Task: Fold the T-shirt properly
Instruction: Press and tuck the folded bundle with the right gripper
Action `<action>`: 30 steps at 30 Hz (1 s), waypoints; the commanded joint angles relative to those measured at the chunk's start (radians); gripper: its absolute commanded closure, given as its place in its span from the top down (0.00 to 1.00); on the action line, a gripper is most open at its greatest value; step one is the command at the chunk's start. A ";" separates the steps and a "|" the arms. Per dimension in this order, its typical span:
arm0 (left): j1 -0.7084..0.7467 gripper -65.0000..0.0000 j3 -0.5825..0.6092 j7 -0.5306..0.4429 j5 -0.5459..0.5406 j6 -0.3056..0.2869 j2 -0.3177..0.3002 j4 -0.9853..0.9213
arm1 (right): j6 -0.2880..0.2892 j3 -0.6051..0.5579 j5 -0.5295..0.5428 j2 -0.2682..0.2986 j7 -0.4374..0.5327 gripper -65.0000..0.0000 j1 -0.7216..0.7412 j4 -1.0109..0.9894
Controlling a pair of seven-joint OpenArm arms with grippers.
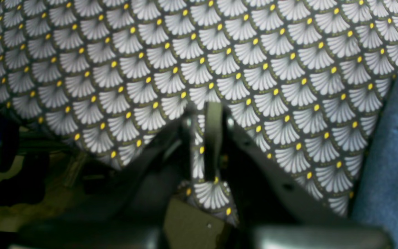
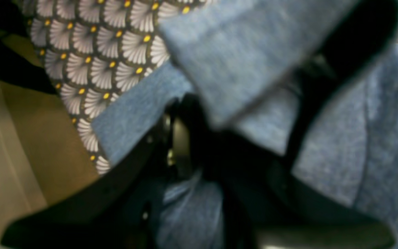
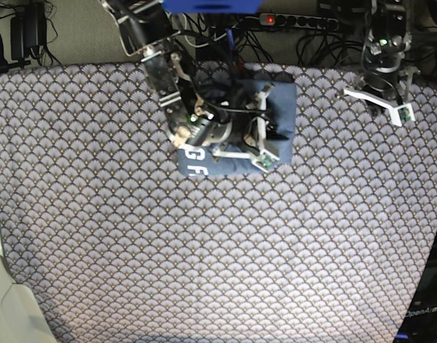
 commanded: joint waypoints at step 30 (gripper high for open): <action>-0.001 0.08 -0.004 -0.024 0.009 0.001 -0.009 0.013 | 0.002 -0.196 0.147 -0.012 0.047 0.34 0.059 0.090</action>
